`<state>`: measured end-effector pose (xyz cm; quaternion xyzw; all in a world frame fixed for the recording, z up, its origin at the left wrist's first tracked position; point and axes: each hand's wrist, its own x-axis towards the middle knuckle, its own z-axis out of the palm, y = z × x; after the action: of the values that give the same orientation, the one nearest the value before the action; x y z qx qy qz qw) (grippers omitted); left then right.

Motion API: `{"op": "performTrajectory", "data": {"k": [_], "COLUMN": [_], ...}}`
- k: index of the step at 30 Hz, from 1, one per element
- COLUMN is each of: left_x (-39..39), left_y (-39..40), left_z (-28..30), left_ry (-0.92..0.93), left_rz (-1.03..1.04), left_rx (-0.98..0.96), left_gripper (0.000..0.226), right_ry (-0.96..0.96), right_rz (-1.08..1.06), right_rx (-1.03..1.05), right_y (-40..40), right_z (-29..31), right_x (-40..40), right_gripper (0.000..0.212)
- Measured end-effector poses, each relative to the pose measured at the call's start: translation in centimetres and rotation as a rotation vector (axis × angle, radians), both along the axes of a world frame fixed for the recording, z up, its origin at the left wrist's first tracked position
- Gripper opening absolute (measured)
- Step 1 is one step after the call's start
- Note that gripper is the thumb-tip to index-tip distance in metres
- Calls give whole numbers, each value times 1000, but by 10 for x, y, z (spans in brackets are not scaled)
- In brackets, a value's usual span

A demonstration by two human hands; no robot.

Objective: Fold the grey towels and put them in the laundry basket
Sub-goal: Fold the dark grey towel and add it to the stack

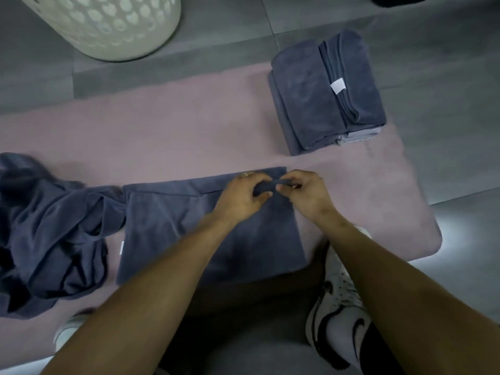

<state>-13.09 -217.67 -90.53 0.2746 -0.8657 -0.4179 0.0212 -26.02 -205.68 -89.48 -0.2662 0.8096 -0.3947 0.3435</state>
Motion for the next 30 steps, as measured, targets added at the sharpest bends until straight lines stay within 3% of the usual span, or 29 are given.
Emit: {"op": "performTrajectory", "data": {"k": [4,6,10,15,20,24,30], "left_x": [1,13,30,31,28,26,26], "left_y": [11,18,27,40,43,43,45], "left_z": [-11,-12,-11,4,12,14,16], "left_ry": [49,82,114,190,242,269,311], "left_rz": [164,225,323,305,313,338,349], "left_rx": [-15,-13,-25,-74,-79,-59,-95], "left_gripper": [15,15,15,23,12,11,10], "right_ry": [-364,-494,-381,-409,-412,-379,-520], "right_rz": [-216,-196,27,-49,1,-10,-46], "right_rx": [75,110,59,-41,-8,-37,17], "right_y": [6,9,16,11,15,12,7], "right_z": [8,12,15,23,22,23,24], "right_x": [2,1,10,16,19,20,12], "right_gripper": [14,23,19,22,30,19,16]}}
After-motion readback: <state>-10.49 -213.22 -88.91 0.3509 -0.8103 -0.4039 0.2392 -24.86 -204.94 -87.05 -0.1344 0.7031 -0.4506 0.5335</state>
